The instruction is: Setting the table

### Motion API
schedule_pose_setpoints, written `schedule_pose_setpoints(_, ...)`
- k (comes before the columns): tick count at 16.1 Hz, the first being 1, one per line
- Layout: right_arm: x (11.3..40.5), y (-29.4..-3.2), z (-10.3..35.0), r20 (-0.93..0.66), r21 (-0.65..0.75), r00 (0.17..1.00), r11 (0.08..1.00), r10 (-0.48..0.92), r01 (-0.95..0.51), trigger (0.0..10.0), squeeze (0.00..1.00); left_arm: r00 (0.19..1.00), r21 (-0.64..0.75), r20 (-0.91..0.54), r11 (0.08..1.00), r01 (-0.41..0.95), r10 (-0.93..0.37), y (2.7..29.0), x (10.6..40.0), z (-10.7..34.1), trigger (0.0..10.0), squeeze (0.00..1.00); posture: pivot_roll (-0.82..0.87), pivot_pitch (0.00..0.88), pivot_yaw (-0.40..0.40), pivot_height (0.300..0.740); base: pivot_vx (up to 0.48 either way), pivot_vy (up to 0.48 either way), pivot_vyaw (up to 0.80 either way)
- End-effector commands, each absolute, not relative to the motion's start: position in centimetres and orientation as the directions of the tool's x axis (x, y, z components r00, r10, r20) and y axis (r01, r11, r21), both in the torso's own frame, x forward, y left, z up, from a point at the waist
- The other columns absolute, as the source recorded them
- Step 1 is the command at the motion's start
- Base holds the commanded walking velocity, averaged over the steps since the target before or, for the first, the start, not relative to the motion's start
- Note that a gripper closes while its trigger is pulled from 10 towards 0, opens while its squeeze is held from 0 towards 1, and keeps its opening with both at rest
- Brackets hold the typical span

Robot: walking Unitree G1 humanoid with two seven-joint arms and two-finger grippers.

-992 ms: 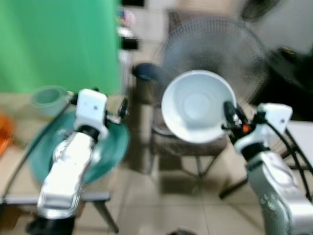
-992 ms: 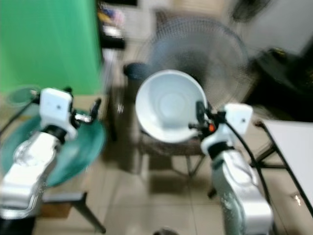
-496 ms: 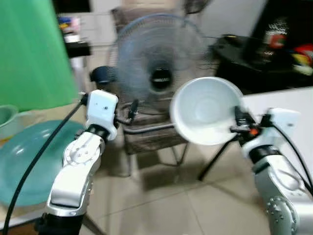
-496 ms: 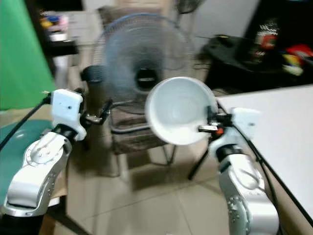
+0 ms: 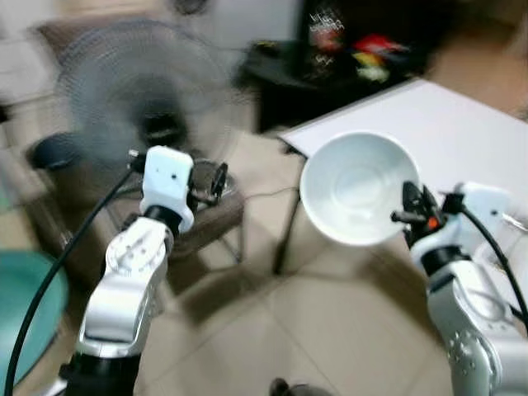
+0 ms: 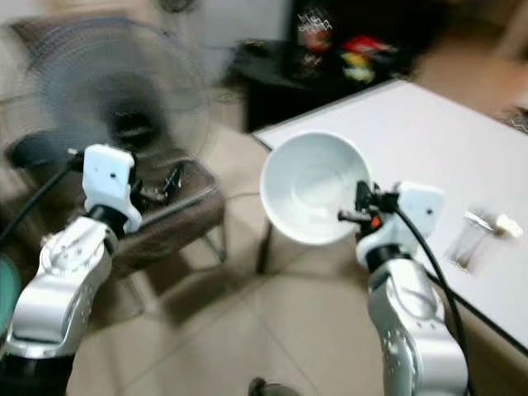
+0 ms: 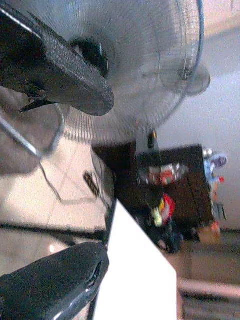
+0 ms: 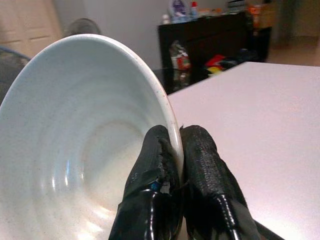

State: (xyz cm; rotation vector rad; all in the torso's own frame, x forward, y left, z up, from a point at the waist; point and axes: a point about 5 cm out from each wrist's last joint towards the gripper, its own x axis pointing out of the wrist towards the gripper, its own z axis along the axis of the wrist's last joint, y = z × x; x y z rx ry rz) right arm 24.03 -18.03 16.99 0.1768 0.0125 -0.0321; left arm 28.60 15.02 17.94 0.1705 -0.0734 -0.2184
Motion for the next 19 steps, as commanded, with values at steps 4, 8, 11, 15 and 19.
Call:
schedule_pose_setpoints(4, 24.55, -17.62, 18.08, 0.019, 0.156, 1.0, 0.988, -0.007, 0.004, 10.0, 0.0, 0.976, 0.169, 0.061, 0.966, 0.195, -0.208, 15.33, 28.76, 18.14, 10.0, 0.0, 0.03, 0.0, -0.021, 0.74, 0.128, 0.0, -0.8)
schedule_pose_setpoints(8, 24.64, -17.53, 18.04, 0.01, 0.151, 1.0, 0.989, 0.0, -0.002, 10.0, 0.0, 0.977, 0.165, 0.061, 0.968, 0.19, -0.203, 15.62, 28.72, 18.14, 10.0, 0.0, 0.03, 0.0, -0.028, 0.74, 0.307, 0.0, -0.8)
schedule_pose_setpoints(11, 24.71, -17.46, 18.06, 0.01, 0.151, 1.0, 0.989, 0.002, -0.003, 10.0, 0.0, 0.977, 0.164, 0.064, 0.968, 0.189, -0.202, 15.75, 28.74, 18.21, 10.0, 0.0, 0.03, 0.0, -0.028, 0.74, 0.371, 0.0, -0.8)
schedule_pose_setpoints(15, 24.66, -17.46, 18.01, 0.005, 0.161, 1.0, 0.987, -0.003, 0.002, 10.0, 0.0, 0.976, 0.166, 0.063, 0.966, 0.196, -0.209, 15.86, 28.8, 18.29, 10.0, 0.0, 0.02, 0.0, -0.019, 0.74, 0.382, 0.0, -0.8)
schedule_pose_setpoints(19, 24.9, -17.44, 18.12, 0.009, 0.175, 1.0, 0.985, 0.011, -0.012, 10.0, 0.0, 0.974, 0.174, 0.06, 0.963, 0.206, -0.219, 15.89, 28.9, 18.37, 10.0, 0.0, 0.02, 0.0, -0.014, 0.74, 0.386, 0.0, -0.2)
